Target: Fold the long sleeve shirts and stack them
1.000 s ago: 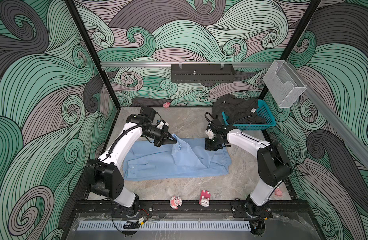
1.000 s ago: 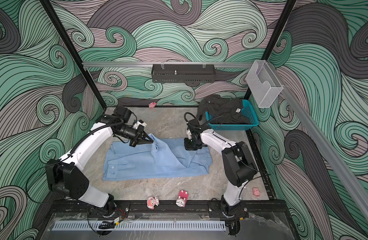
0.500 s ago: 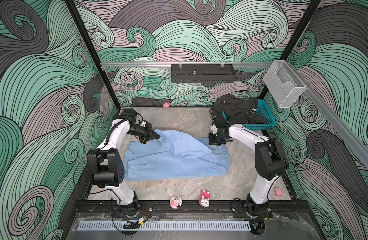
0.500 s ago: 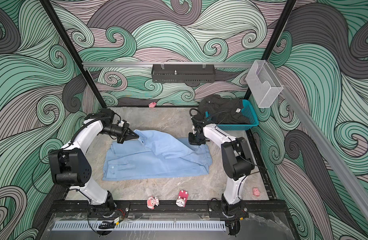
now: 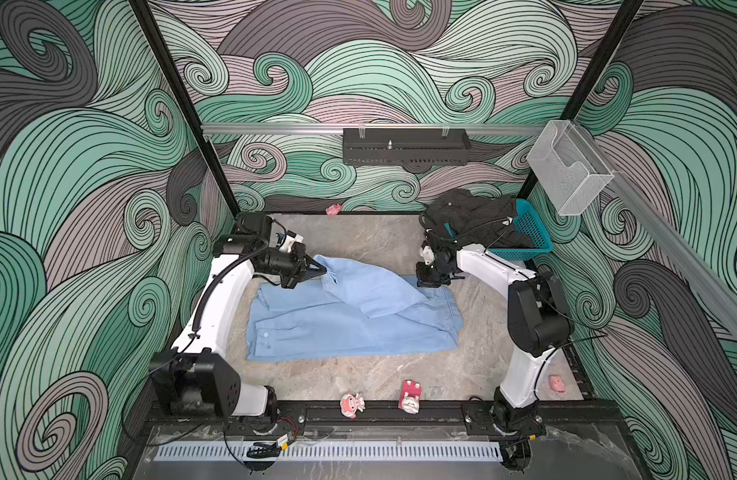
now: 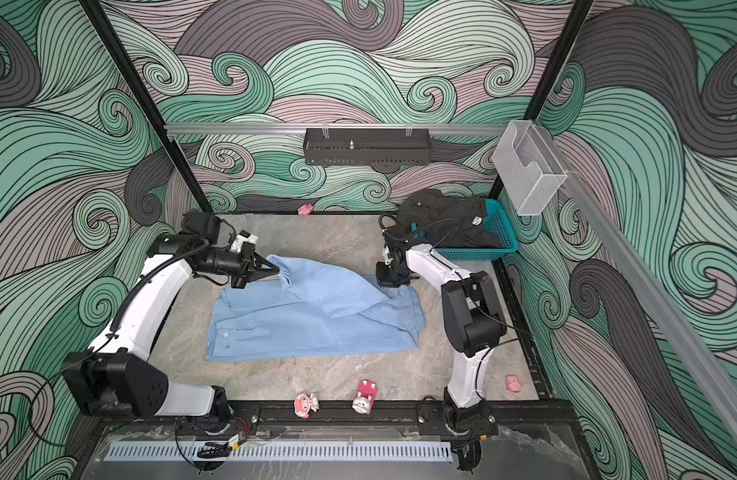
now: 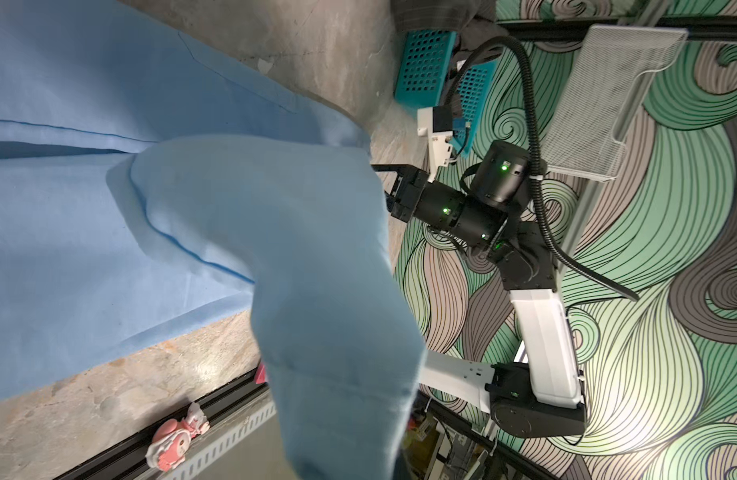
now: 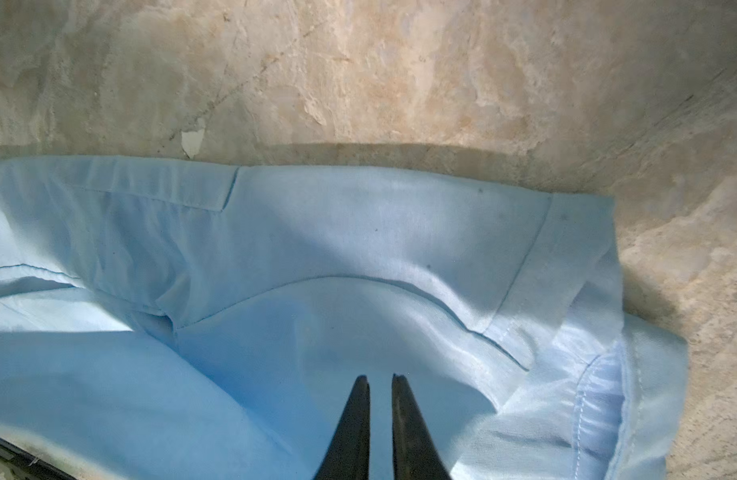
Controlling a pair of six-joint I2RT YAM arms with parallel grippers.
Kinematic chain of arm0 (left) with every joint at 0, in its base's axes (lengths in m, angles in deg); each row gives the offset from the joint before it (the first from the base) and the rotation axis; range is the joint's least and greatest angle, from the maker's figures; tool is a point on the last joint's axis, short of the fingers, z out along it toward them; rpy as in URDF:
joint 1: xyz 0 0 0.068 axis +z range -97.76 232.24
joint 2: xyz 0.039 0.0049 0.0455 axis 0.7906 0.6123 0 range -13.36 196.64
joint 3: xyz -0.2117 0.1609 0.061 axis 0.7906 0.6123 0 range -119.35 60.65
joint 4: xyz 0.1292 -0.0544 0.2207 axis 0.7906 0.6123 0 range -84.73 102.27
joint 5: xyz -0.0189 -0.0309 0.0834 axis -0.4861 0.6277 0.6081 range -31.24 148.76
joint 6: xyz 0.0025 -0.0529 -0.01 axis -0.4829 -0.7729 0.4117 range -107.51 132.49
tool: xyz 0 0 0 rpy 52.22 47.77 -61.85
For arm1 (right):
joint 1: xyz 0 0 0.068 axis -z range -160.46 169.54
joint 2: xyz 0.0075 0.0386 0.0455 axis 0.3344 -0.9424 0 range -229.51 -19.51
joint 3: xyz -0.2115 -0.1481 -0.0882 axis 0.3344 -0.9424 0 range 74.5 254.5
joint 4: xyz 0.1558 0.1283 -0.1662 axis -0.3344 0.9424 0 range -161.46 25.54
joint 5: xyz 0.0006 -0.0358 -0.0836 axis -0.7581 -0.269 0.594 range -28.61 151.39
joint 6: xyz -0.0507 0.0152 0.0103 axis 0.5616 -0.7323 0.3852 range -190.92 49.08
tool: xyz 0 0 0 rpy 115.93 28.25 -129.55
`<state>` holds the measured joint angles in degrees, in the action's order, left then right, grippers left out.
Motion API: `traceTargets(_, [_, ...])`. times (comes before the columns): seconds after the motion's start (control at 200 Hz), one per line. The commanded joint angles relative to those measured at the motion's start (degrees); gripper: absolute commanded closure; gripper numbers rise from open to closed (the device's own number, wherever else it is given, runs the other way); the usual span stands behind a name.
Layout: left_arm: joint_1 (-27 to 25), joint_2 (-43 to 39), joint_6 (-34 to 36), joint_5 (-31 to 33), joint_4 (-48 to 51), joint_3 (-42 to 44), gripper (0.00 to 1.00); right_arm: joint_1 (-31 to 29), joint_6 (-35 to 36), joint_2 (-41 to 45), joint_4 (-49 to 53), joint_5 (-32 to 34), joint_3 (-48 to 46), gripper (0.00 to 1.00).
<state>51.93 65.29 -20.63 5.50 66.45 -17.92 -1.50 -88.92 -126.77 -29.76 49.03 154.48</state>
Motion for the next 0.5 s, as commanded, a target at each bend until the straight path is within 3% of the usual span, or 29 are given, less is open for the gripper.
traceTargets(0.0, [2.2,1.1,-5.5,1.8,-3.9,3.1,1.00,-0.1,0.2,-0.6,1.4,1.9,2.1,0.86])
traceTargets(0.17, [7.1,10.2,-0.5,5.1,3.3,0.5,1.00,0.6,0.7,-4.9,3.0,3.3,4.8,0.86])
traceTargets(0.495, [13.1,17.0,0.2,12.8,2.5,0.2,1.00,1.7,0.7,-8.1,4.7,7.7,3.8,0.98])
